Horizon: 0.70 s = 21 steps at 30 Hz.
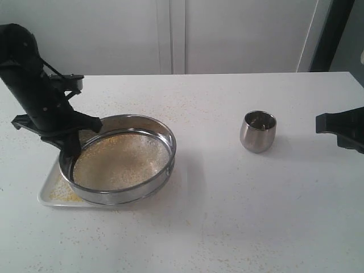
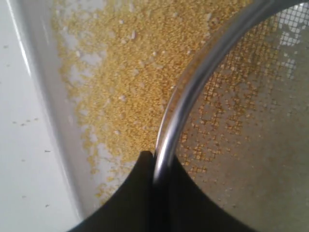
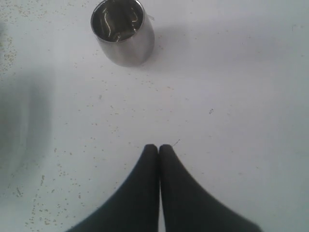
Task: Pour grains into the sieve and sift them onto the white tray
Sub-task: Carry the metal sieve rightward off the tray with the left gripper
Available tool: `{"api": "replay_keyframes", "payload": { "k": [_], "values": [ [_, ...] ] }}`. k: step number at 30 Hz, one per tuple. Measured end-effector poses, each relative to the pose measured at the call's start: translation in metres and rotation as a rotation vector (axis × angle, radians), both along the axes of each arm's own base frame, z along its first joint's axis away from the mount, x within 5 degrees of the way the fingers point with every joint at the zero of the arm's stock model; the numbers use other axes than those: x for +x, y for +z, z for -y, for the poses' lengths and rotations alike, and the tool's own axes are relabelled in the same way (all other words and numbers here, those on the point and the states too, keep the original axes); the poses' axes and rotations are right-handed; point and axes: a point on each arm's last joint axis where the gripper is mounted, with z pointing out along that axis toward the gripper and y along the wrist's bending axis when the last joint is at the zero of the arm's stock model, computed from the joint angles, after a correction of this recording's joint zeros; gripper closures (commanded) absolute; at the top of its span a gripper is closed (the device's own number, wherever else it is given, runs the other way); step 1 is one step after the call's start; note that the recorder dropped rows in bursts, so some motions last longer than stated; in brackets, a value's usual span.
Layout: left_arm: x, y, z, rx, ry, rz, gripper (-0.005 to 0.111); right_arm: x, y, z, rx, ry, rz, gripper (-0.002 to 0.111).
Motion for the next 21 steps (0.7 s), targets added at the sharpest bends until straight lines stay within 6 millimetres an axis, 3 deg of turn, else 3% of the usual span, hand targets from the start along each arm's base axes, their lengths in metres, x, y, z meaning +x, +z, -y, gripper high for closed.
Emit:
{"api": "replay_keyframes", "payload": {
  "k": [6,10,21],
  "values": [
    [-0.010,0.002,0.047,-0.048,-0.092,0.068,0.107,0.000,0.000,0.000,0.000,0.000,0.003,0.108],
    [-0.016,0.001,0.063,-0.063,-0.127,0.074,0.107,0.000,0.000,0.000,0.001,0.000,0.005,0.108],
    [-0.032,-0.024,0.106,-0.065,-0.225,0.034,0.107,0.001,0.000,0.000,0.001,-0.001,0.007,0.108]
  ]
}}
